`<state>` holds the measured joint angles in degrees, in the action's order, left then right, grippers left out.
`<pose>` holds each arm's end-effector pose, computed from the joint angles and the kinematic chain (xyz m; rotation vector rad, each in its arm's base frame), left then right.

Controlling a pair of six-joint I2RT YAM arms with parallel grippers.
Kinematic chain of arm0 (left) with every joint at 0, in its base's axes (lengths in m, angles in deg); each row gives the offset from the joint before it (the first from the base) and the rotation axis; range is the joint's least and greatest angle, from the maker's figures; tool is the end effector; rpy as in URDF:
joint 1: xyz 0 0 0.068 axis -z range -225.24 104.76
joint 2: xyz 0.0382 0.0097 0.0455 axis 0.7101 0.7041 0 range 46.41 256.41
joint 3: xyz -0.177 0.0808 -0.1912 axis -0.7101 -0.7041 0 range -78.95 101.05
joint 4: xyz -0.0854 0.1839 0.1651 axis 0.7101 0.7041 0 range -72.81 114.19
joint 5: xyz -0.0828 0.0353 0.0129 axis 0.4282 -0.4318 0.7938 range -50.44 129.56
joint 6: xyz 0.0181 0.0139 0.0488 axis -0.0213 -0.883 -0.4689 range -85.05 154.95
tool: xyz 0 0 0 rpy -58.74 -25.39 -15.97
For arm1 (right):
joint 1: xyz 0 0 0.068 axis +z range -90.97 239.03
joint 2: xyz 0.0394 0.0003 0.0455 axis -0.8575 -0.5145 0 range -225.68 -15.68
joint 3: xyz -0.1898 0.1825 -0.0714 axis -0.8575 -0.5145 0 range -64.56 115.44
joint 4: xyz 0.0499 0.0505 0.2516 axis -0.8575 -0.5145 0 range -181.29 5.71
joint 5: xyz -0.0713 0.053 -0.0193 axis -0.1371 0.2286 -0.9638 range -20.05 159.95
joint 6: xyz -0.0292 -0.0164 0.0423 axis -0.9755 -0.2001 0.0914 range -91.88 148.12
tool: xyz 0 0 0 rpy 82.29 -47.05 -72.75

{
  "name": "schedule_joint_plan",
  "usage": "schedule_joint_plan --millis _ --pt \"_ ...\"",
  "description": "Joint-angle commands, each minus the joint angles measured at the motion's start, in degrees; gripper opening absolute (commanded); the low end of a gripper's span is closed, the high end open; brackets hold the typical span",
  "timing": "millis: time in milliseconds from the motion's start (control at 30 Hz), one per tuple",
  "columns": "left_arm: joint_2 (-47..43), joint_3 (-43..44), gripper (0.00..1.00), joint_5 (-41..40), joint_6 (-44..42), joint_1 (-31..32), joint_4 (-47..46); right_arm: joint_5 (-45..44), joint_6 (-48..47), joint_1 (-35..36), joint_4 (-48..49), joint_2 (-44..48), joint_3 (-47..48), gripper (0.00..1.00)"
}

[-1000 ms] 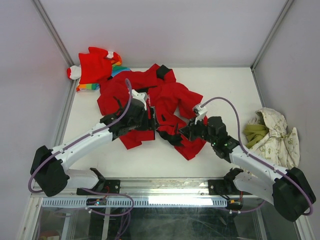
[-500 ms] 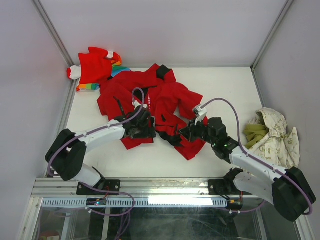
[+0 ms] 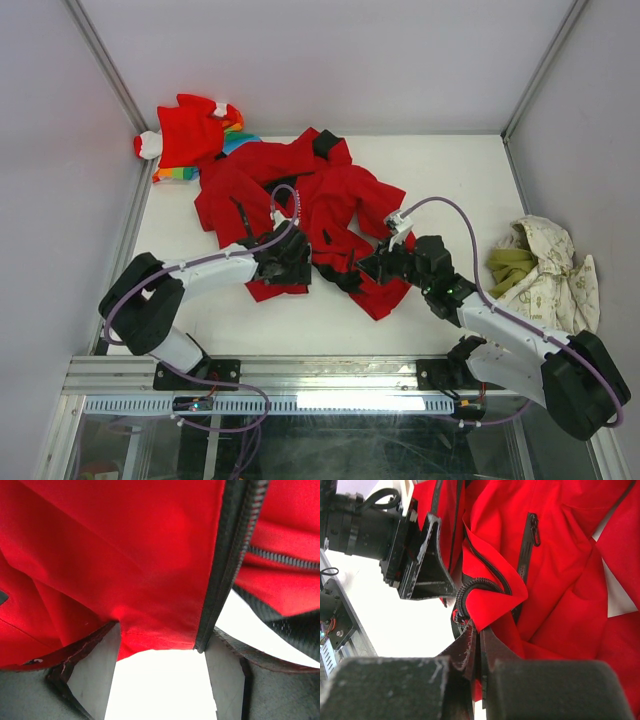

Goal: Zip up the jacket

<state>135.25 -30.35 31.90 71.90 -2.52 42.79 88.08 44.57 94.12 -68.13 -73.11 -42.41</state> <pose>0.2127 -0.1899 0.1652 0.0983 2.7227 -0.2333 0.1691 0.1323 0.2081 -0.5426 1.9178 0.8971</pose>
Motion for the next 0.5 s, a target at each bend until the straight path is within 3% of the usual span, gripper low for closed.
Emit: schedule_joint_plan --millis 0,200,467 --pt "-3.94 -2.17 0.68 1.38 2.85 2.27 4.88 0.66 0.17 0.01 3.7 -0.23 0.44 0.0" --pt "-11.82 0.56 0.7 -2.64 3.59 2.28 9.64 0.98 0.1 -0.02 3.79 -0.27 0.42 0.0" --pt "-8.29 3.09 0.63 -3.42 2.16 2.28 11.27 1.13 0.13 -0.02 3.52 -0.02 0.34 0.0"
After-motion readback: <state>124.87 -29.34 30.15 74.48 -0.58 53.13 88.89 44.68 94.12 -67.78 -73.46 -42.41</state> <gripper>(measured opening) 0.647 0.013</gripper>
